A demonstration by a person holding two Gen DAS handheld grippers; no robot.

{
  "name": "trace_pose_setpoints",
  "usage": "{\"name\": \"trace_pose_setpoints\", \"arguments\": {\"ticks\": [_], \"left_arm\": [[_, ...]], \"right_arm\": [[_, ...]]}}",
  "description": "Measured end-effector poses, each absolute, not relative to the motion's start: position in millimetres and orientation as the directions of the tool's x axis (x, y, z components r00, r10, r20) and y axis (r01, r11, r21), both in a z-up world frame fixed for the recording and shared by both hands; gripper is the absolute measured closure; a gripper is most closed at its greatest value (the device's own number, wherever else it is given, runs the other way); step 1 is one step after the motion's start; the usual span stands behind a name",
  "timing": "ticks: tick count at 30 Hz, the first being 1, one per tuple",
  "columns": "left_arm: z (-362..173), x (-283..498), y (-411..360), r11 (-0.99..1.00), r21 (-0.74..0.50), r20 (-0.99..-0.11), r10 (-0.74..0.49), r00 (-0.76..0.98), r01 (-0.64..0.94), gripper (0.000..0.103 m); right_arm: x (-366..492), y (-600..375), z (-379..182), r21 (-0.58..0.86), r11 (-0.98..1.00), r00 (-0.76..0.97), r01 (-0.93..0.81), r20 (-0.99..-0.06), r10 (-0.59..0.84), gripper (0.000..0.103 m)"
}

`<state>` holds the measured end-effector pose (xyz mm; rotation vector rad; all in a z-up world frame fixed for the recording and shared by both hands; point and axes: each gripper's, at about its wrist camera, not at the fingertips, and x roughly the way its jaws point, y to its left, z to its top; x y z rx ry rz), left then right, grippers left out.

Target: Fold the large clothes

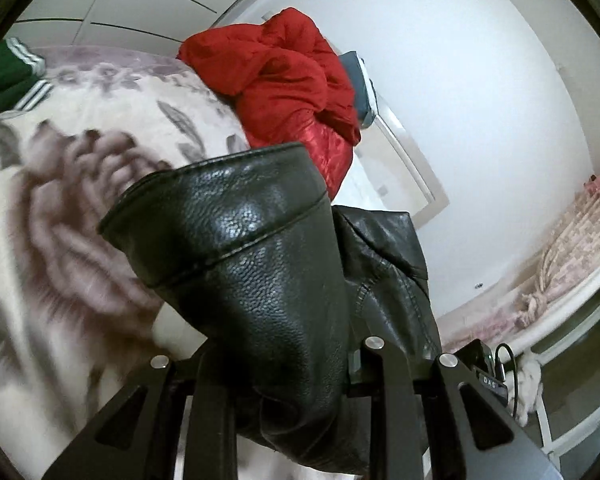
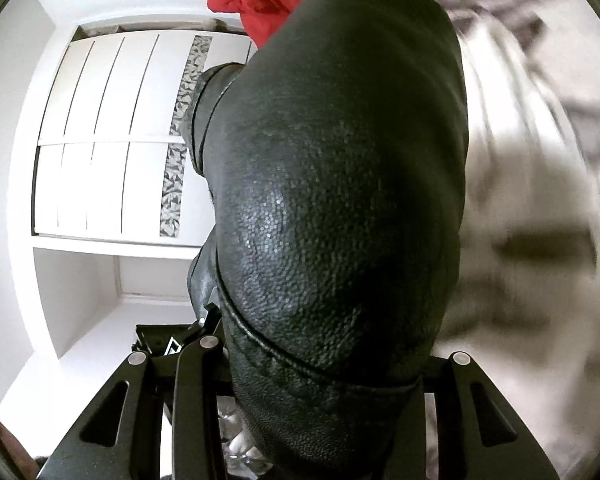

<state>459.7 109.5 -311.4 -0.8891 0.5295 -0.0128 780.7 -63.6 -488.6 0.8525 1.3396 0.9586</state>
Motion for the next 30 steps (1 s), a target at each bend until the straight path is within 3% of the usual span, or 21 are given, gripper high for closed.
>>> {"name": "trace_pose_setpoints", "arguments": {"ticks": [3, 7, 10, 13, 18, 20, 22, 24, 30], "left_arm": [[-355.8, 518.4, 115.8, 0.648, -0.726, -0.475, -0.229, 0.850, -0.231, 0.082], [-450.5, 568.3, 115.1, 0.660, -0.678, -0.629, -0.292, 0.721, -0.324, 0.082], [-480.2, 576.4, 114.9, 0.690, -0.659, -0.651, -0.326, 0.686, -0.298, 0.070], [-470.4, 579.5, 115.0, 0.733, -0.632, -0.667, -0.350, 0.657, -0.251, 0.066], [-437.5, 583.5, 98.0, 0.872, -0.437, -0.772, -0.239, 0.589, -0.219, 0.052], [-423.1, 581.0, 90.6, 0.920, -0.338, -0.801, -0.169, 0.575, -0.200, 0.027], [-410.6, 572.5, 84.6, 0.952, -0.247, -0.816, -0.102, 0.570, -0.183, 0.012], [-394.4, 556.6, 81.0, 0.972, -0.161, -0.812, -0.033, 0.582, -0.170, 0.012], [-339.4, 509.3, 78.8, 0.994, -0.041, -0.793, 0.028, 0.608, -0.099, 0.009]], "right_arm": [[859.1, -52.4, -512.4, 0.905, 0.419, -0.054, -0.067, -0.423, 0.905, 0.062], [926.0, -43.7, -584.1, 0.846, 0.533, -0.142, -0.013, -0.529, 0.837, 0.062], [951.4, -54.1, -639.0, 0.805, 0.591, -0.193, 0.052, -0.572, 0.797, 0.055], [954.3, -56.3, -644.2, 0.792, 0.610, -0.192, 0.032, -0.594, 0.781, 0.041], [923.5, -43.5, -606.1, 0.589, 0.800, -0.133, -0.112, -0.807, 0.576, 0.021], [907.3, -37.3, -578.6, 0.424, 0.887, -0.026, -0.183, -0.904, 0.427, 0.015], [879.0, -28.7, -554.2, 0.218, 0.951, 0.117, -0.221, -0.962, 0.248, 0.014], [842.9, -19.1, -527.8, 0.015, 0.980, 0.244, -0.199, -0.968, 0.064, 0.014], [727.2, -15.3, -478.8, -0.158, 0.986, 0.399, -0.050, -0.908, -0.126, 0.012]]}}
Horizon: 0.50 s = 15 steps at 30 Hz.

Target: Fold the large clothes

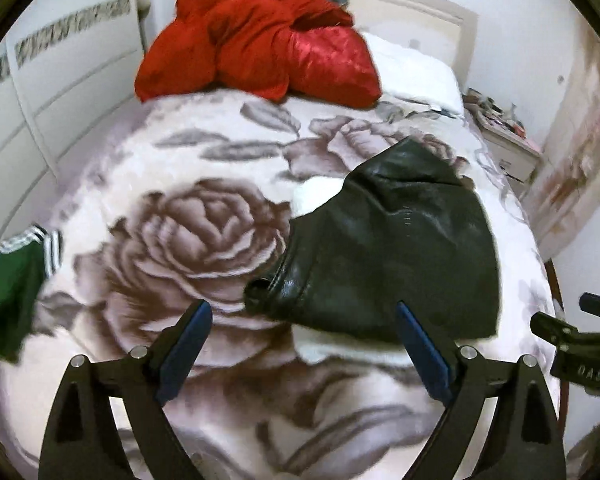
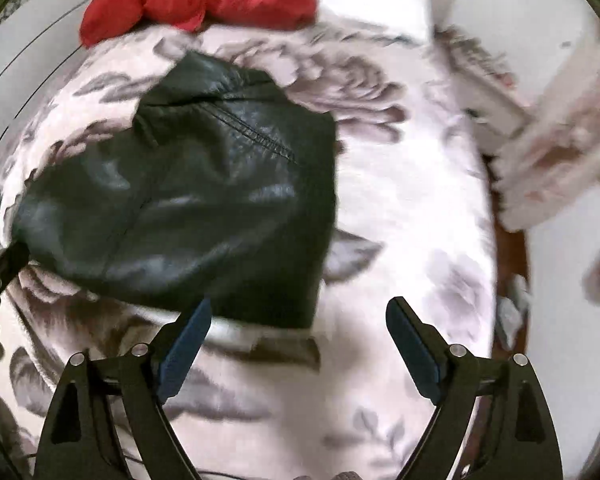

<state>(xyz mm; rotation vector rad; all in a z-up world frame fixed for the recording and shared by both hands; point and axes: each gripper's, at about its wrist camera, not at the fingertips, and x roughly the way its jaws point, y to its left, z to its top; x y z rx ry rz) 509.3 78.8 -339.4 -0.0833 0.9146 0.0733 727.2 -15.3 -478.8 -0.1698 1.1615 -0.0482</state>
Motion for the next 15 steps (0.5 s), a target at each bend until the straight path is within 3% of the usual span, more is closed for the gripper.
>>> {"name": "trace_pose_setpoints", "arguments": {"ticks": [15], "left_arm": [[-152.3, 361.9, 77.2, 1.000, -0.008, -0.754, -0.007, 0.657, 0.002, 0.009]], "right_arm": [[494.8, 12.4, -244.0, -0.122, 0.975, 0.524, 0.185, -0.827, -0.203, 0.010]]}}
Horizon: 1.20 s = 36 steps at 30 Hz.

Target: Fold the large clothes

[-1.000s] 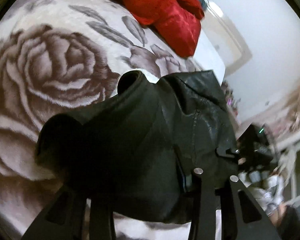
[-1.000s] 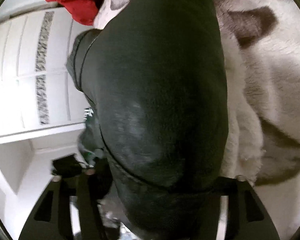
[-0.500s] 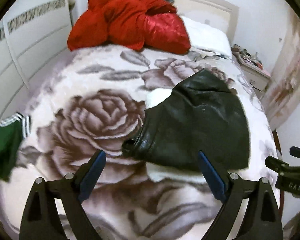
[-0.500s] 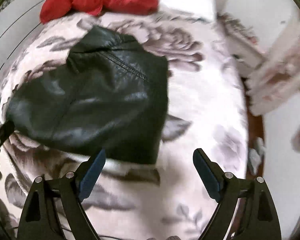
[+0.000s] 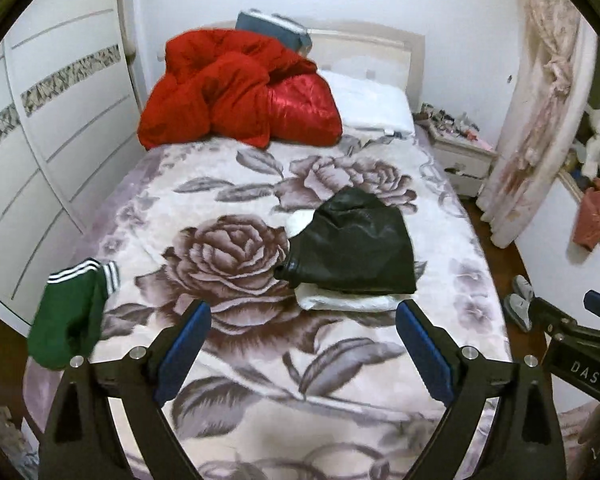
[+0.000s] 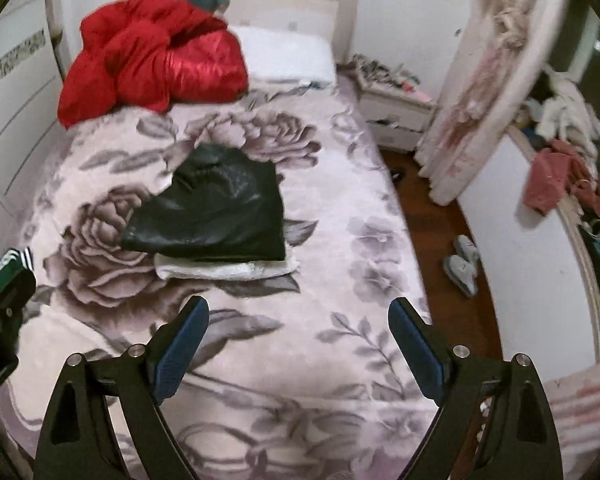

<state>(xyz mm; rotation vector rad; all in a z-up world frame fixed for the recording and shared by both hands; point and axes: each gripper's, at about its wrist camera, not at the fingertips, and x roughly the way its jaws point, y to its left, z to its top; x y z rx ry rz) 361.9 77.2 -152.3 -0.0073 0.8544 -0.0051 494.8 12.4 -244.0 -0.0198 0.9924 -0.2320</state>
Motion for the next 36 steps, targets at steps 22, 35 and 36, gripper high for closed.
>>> {"name": "trace_pose_setpoints", "arguments": {"ticks": [22, 35, 36], "left_arm": [[22.7, 176.4, 55.2, 0.999, 0.013, -0.624, 0.037, 0.781, -0.037, 0.009], [38.8, 142.8, 48.9, 0.999, 0.007, -0.574, 0.039, 0.818, -0.043, 0.008], [39.4, 141.9, 49.1, 0.999, 0.004, -0.571, 0.037, 0.820, -0.042, 0.008]], "right_arm": [[227.6, 11.4, 6.2, -0.120, 0.980, 0.724, 0.156, -0.661, -0.196, 0.010], [182.1, 4.5, 35.5, -0.110, 0.986, 0.757, 0.125, -0.632, -0.167, 0.005], [180.9, 3.9, 36.4, -0.109, 0.986, 0.757, 0.125, -0.631, -0.166, 0.004]]}}
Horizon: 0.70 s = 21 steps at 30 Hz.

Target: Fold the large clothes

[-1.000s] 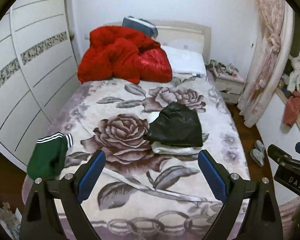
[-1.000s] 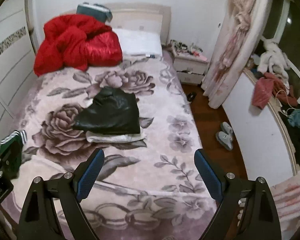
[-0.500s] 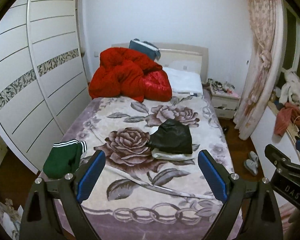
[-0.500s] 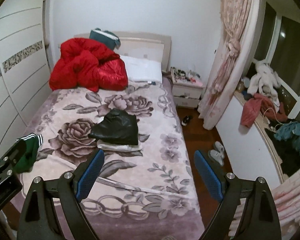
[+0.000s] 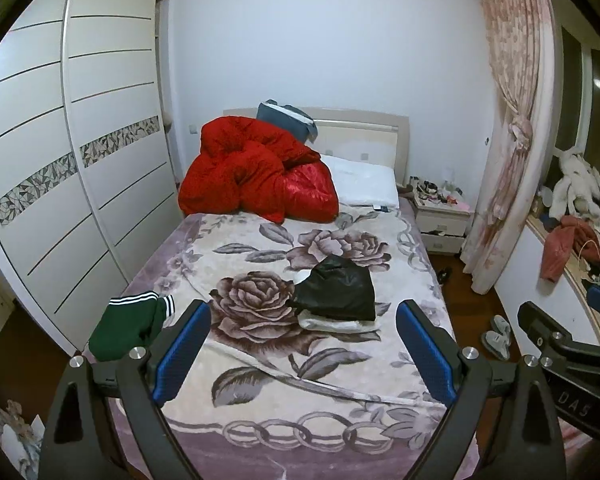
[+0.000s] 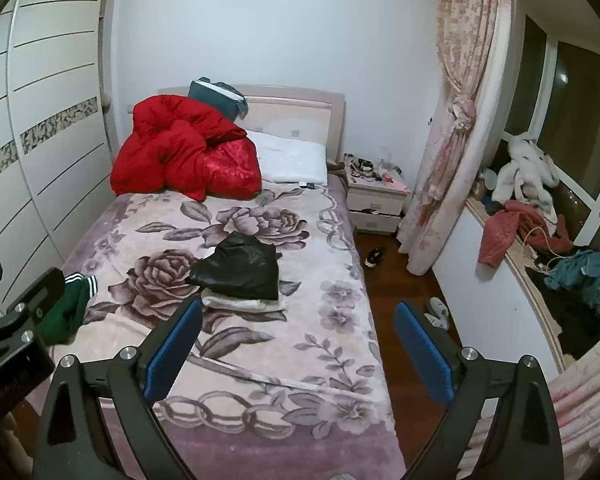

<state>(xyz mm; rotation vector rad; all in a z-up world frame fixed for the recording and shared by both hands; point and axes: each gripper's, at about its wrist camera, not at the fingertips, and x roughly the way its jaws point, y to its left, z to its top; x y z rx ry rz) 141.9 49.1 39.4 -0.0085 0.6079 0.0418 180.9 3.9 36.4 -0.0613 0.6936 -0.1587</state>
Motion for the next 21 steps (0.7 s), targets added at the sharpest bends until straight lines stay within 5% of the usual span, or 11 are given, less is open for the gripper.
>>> {"name": "trace_pose_setpoints", "arguments": {"ticks": [21], "left_arm": [[40.7, 132.5, 44.3, 0.999, 0.014, -0.562, 0.047, 0.826, -0.047, 0.008]], "right_arm": [[175.2, 2.6, 47.8, -0.100, 0.989, 0.776, 0.112, -0.613, -0.150, 0.004]]}}
